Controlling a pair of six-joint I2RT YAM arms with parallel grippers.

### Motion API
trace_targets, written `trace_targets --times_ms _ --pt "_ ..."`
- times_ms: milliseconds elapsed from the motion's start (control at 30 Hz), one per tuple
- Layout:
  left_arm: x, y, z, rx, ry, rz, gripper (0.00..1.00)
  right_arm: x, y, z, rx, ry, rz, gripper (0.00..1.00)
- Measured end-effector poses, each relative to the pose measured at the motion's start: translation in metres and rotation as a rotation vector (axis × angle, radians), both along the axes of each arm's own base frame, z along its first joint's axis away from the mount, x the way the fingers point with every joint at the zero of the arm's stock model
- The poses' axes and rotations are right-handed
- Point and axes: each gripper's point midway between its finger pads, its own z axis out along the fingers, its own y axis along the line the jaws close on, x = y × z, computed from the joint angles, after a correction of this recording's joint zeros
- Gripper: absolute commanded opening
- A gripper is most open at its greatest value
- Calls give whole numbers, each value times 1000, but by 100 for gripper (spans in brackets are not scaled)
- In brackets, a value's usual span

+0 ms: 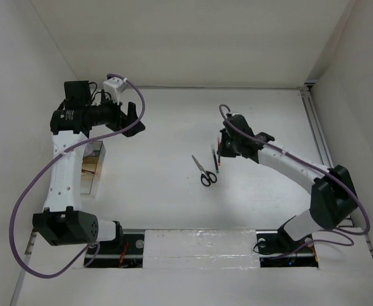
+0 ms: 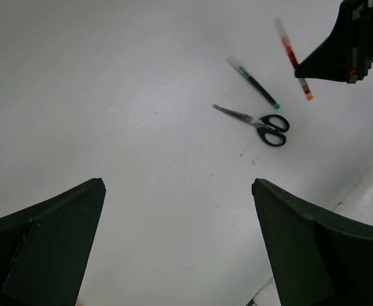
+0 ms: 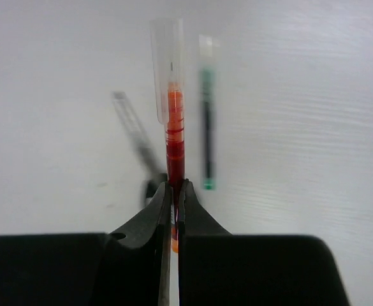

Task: Sort the stationery into containers
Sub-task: Grab a piece of stationery with the right arm, then pass the stationery from the right arm to the left

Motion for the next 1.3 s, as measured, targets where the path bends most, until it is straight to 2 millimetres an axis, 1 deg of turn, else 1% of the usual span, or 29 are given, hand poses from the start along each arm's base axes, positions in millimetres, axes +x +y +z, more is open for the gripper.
trace_targets --times_ms 133,200,300,400,467,533,600,733,800,900,967,1067,1100,1133,1167,1233,1300 --pt "-10 -19 4 -84 28 -116 100 -5 72 69 287 -164 177 0" --pt "-14 -26 8 -121 34 -158 100 -13 103 93 388 -214 266 0" --pt "-18 -33 11 -166 44 -202 100 -27 146 114 507 -251 383 0" --pt "-21 -39 15 -203 48 -236 100 -42 188 129 625 -264 493 0" --pt "-23 -42 17 -224 53 -247 100 -50 210 137 693 -278 548 0" --pt "-23 -43 19 -238 52 -254 100 -57 224 146 756 -291 578 0" --pt "-23 -44 18 -247 57 -256 100 -58 234 161 826 -322 592 0" --pt "-24 -45 11 -258 83 -251 100 -57 244 196 956 -401 604 0" --pt "-23 -45 7 -266 94 -244 99 -57 247 207 1006 -424 614 0" --pt "-22 -45 4 -278 108 -233 97 -57 256 209 1044 -425 632 0" --pt "-22 -46 5 -282 106 -230 97 -57 265 205 1056 -411 642 0" --pt "-23 -46 10 -284 90 -227 97 -61 275 193 1056 -378 652 0" --pt "-23 -46 12 -284 82 -227 92 -62 277 191 1058 -368 657 0" --pt "-24 -46 14 -285 75 -227 88 -65 279 189 1061 -359 661 0" --pt "-25 -46 17 -285 65 -228 87 -65 280 188 1066 -355 663 0" --pt "-27 -47 21 -285 47 -229 81 -68 283 190 1082 -355 673 0" --pt "-29 -47 25 -285 33 -231 81 -69 283 195 1099 -363 678 0"
